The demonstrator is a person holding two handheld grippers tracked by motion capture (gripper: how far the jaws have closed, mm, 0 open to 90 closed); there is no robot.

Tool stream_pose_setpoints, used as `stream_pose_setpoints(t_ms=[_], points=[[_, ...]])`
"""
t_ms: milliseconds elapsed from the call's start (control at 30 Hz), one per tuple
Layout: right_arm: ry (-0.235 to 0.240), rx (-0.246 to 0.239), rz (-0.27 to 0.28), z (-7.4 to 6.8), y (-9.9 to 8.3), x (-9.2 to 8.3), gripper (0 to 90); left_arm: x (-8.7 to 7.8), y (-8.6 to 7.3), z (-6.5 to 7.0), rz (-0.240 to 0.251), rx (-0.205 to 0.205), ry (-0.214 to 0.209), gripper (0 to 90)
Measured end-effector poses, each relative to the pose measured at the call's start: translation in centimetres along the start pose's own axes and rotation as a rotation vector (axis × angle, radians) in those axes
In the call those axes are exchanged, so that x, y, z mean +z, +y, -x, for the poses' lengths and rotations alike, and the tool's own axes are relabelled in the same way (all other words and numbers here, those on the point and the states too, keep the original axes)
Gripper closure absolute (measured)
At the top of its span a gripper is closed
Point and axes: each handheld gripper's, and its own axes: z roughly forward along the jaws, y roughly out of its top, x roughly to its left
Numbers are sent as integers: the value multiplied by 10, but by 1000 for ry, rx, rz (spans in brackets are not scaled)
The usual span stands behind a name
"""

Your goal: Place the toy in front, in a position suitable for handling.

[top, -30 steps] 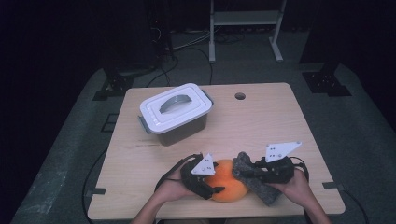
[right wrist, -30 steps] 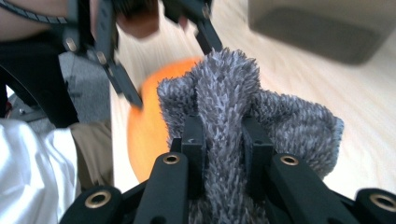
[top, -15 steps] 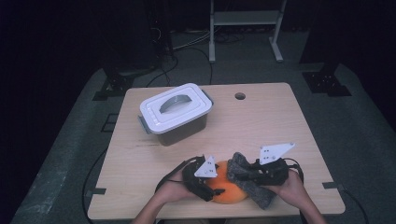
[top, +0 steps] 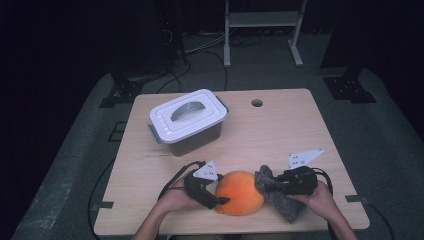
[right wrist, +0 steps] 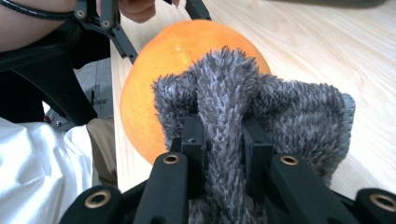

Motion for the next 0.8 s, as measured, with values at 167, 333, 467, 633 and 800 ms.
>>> stream_pose_setpoints(t_ms=[167,333,467,633,800], points=[[-28,-19,5,-3,1,-7,744,0,-1,1,-10,9,-4,229],[-24,-49,-4,-9,5,-5,744,0,0,1,-6,7,-1,228],[-38,-50,1,-11,8,-8,744,1,3,3,-2,8,4,228],[-9,-105,42,-26,21,-5,744,5,11,9,24,15,12,227],[-7,-114,0,-27,20,3,744,3,12,9,35,31,2,182]])
